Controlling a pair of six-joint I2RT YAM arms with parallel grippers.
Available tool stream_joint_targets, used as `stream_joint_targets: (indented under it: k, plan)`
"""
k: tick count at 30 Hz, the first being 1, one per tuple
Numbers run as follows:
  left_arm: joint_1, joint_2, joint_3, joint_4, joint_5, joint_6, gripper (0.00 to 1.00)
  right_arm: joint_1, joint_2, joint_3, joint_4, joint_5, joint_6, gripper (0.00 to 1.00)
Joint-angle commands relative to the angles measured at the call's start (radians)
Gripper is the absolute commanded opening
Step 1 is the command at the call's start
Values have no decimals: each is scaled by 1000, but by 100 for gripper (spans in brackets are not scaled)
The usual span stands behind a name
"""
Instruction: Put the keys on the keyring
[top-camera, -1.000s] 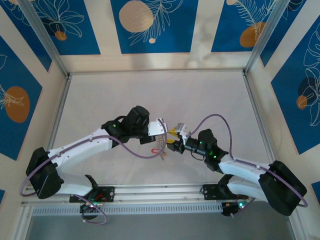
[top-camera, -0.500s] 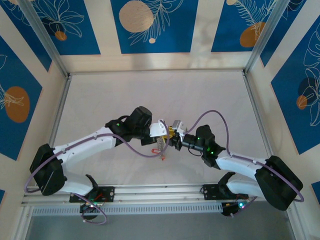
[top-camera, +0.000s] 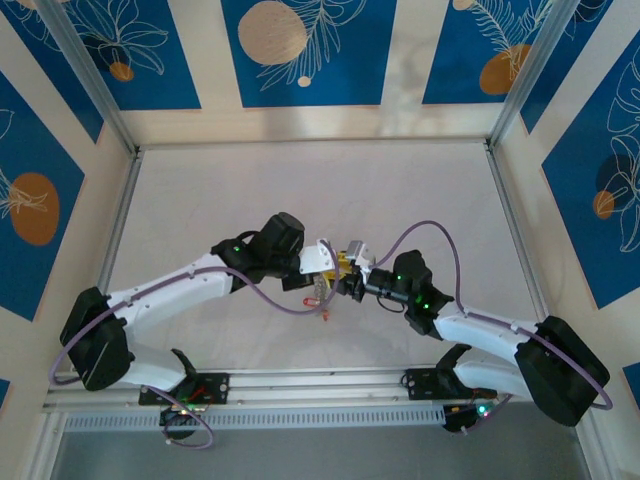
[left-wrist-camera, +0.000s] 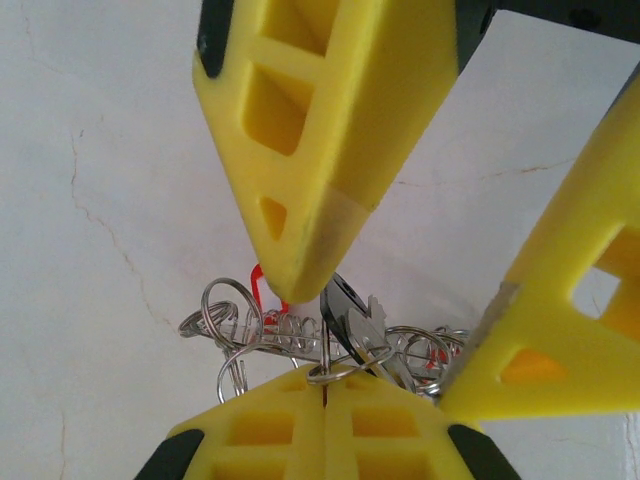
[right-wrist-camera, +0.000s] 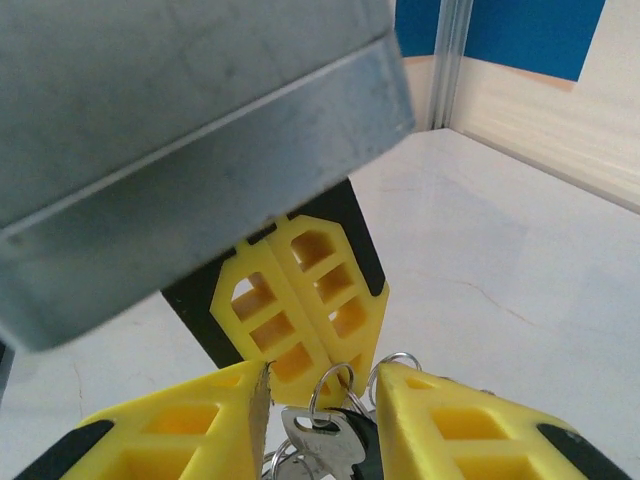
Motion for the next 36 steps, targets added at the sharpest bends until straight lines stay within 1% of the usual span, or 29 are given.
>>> stream_joint_targets:
  k: [1, 5, 6, 8, 9, 11, 20, 29, 35, 36]
  plan:
    - [9, 9, 41, 8, 22, -21, 0, 0, 19, 12, -9, 27, 31, 35]
    - [11, 13, 51, 0, 24, -20, 0, -1, 51, 27, 3, 15, 55, 33]
    - [10, 15, 51, 0, 23, -20, 0, 0, 56, 32, 3, 14, 60, 29]
    - [11, 13, 49, 3, 22, -21, 0, 0, 60, 39, -8, 28, 66, 14]
    - [11, 12, 48, 3, 19, -21, 0, 0, 60, 39, -13, 39, 70, 8]
    - [11, 9, 45, 3, 17, -20, 0, -3, 55, 36, -22, 67, 78, 0]
    - [12, -2, 30, 6, 3, -6, 0, -13, 27, 13, -45, 100, 103, 0]
    - [12, -10, 22, 6, 7, 3, 0, -46, 9, -7, -80, 92, 121, 0]
    - [14, -32, 10, 25, 34, 5, 0, -75, 9, -2, -110, 73, 123, 0]
    - [14, -35, 8, 28, 37, 5, 0, -80, 8, 1, -118, 71, 122, 1]
